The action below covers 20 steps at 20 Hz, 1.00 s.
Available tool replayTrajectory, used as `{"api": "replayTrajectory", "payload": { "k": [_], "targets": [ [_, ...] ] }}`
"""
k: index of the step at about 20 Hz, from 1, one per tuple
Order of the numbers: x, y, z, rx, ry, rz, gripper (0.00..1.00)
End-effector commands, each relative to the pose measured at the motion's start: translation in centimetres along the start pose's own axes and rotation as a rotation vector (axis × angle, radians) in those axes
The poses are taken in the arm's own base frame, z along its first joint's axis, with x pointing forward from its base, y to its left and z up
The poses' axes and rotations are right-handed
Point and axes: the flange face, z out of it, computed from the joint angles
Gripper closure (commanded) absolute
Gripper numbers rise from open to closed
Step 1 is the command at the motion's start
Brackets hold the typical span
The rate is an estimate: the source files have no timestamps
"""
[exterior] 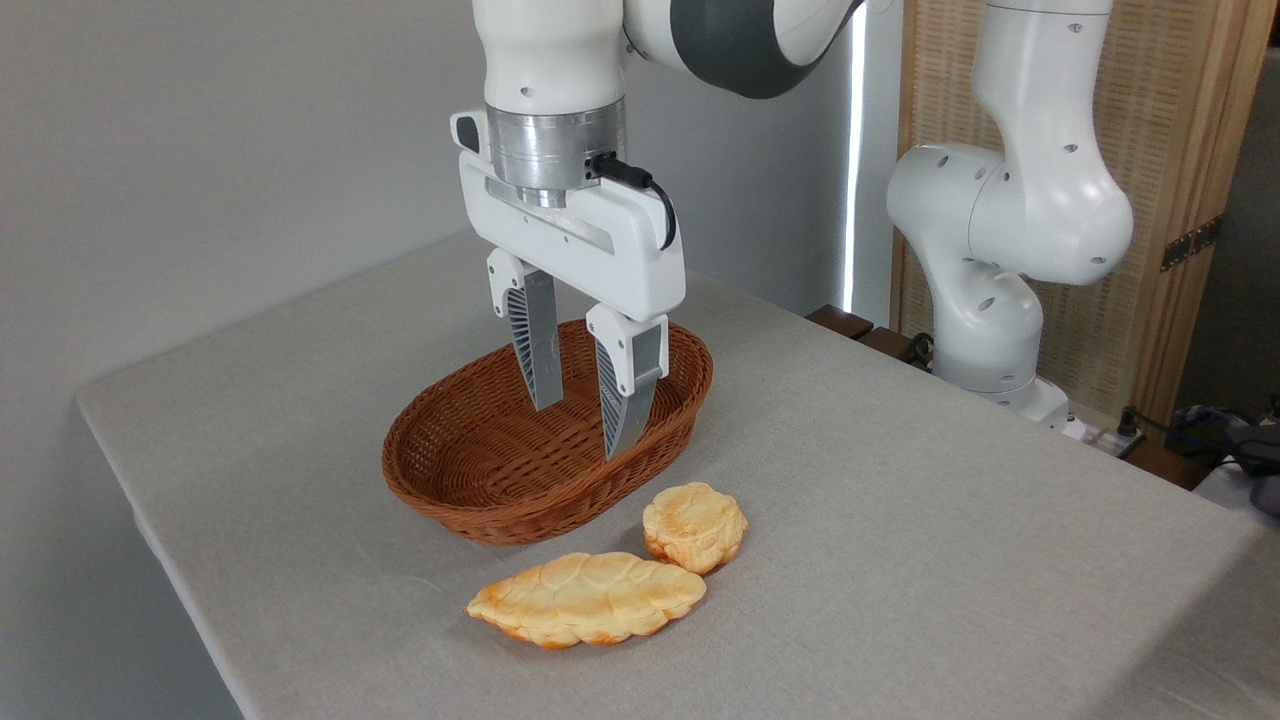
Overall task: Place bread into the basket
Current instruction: 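Move the open gripper from above the basket toward the long pastry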
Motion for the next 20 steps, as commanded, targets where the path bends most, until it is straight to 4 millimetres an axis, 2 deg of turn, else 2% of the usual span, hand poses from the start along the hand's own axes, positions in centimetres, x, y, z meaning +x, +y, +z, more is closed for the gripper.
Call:
{"api": "replayTrajectory", "payload": {
  "k": [1,10,15,17,20],
  "targets": [
    [-0.3,-0.4,-0.4,-0.012,0.012,0.007,0.00],
    [-0.7,-0.6,-0.6,-0.010,0.015,0.006,0.00],
    [-0.8,-0.6,-0.4,-0.010,0.009,0.157,0.00],
    [-1.0,-0.7,0.2,-0.017,0.000,0.240,0.00],
    [-3.6,-2.2,2.5,-0.050,-0.016,0.366,0.00]
  ]
}}
